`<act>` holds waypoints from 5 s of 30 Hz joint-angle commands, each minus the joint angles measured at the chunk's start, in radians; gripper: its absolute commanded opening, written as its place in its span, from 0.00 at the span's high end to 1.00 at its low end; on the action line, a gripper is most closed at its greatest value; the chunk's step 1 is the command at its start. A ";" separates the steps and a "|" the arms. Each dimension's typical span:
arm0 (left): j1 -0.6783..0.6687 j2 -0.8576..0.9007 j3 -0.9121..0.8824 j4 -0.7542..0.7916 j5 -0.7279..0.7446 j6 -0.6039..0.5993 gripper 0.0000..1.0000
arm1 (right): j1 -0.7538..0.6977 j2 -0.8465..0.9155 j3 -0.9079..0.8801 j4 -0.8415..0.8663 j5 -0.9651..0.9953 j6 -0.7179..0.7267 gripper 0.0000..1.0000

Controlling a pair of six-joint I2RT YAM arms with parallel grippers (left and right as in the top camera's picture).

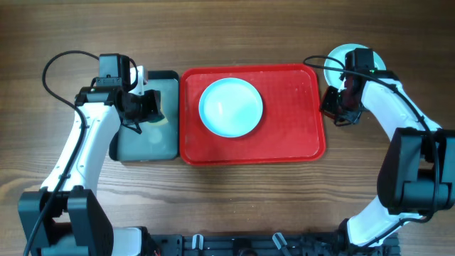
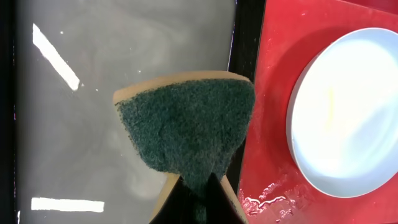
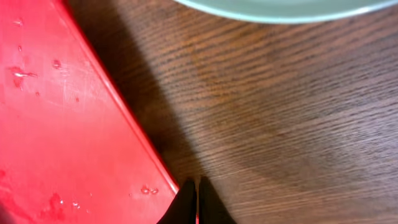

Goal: Clean dirty plates on tray and stack at the side

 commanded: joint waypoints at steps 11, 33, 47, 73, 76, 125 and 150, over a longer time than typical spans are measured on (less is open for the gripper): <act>-0.003 -0.015 -0.003 0.001 0.009 0.019 0.96 | 0.011 0.002 -0.034 -0.036 -0.140 -0.006 0.95; -0.004 -0.015 -0.003 0.023 0.010 0.019 0.96 | 0.358 0.108 0.304 -0.108 -0.069 -0.266 0.61; -0.153 -0.015 -0.003 0.193 0.037 -0.035 0.96 | 0.444 0.238 0.303 -0.007 -0.115 -0.252 0.75; -0.313 0.038 -0.003 0.301 0.036 -0.023 0.96 | 0.443 0.238 0.313 0.086 -0.124 -0.183 0.76; -0.313 0.043 -0.003 0.301 0.037 -0.024 0.96 | 0.443 0.240 0.307 0.069 -0.083 -0.153 0.76; -0.306 0.332 -0.003 0.248 0.127 -0.210 0.96 | 0.530 0.245 0.248 0.081 -0.121 0.074 0.96; -0.306 0.183 -0.031 0.190 -0.121 -0.210 0.96 | 0.530 0.245 0.248 0.084 -0.121 0.073 0.96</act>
